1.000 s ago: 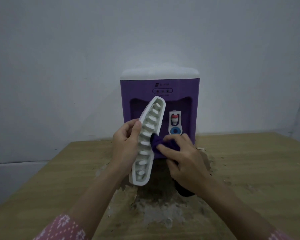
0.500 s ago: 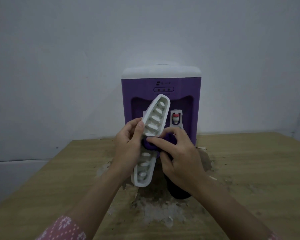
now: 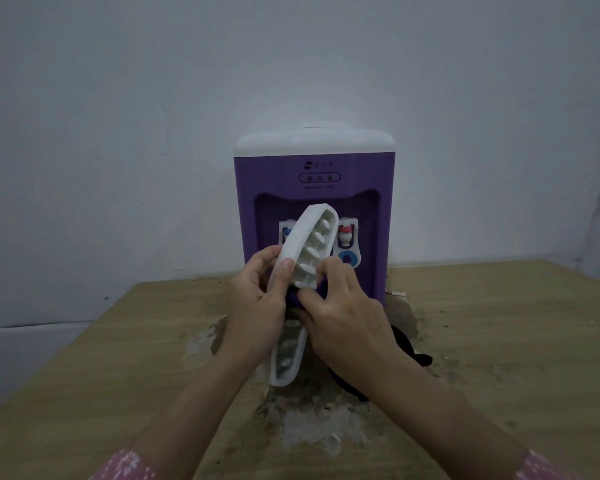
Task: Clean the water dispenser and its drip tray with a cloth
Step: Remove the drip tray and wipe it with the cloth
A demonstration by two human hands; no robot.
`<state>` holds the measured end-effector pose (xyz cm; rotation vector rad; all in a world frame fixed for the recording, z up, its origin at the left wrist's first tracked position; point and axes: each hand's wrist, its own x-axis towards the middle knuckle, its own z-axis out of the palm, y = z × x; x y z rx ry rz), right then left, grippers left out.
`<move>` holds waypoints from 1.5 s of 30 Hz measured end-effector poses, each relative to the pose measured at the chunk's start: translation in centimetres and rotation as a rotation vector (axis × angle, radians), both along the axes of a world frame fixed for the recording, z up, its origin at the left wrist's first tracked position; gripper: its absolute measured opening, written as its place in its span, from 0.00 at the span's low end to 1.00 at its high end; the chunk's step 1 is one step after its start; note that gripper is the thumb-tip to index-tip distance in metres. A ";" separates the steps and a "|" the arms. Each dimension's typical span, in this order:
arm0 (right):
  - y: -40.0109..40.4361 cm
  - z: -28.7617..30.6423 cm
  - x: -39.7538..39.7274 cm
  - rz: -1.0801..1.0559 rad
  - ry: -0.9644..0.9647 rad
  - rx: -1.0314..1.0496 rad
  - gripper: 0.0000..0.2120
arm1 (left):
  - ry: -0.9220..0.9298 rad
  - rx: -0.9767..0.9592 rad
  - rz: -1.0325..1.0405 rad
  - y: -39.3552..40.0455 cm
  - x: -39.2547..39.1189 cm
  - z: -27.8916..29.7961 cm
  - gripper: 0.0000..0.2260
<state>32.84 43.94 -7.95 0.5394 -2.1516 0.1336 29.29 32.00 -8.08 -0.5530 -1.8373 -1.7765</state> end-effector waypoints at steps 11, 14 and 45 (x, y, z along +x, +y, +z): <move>2.0 -0.2 -1.3 0.292 -0.026 -0.765 0.13 | -0.167 0.195 -0.102 -0.9 -0.4 1.4 0.09; 2.1 0.4 -1.3 0.307 0.037 -0.742 0.08 | -0.178 0.204 -0.118 -0.9 -0.3 1.3 0.11; 0.7 -0.9 -2.3 0.209 -0.010 -0.907 0.06 | -0.059 0.197 0.002 -1.0 -1.8 0.6 0.07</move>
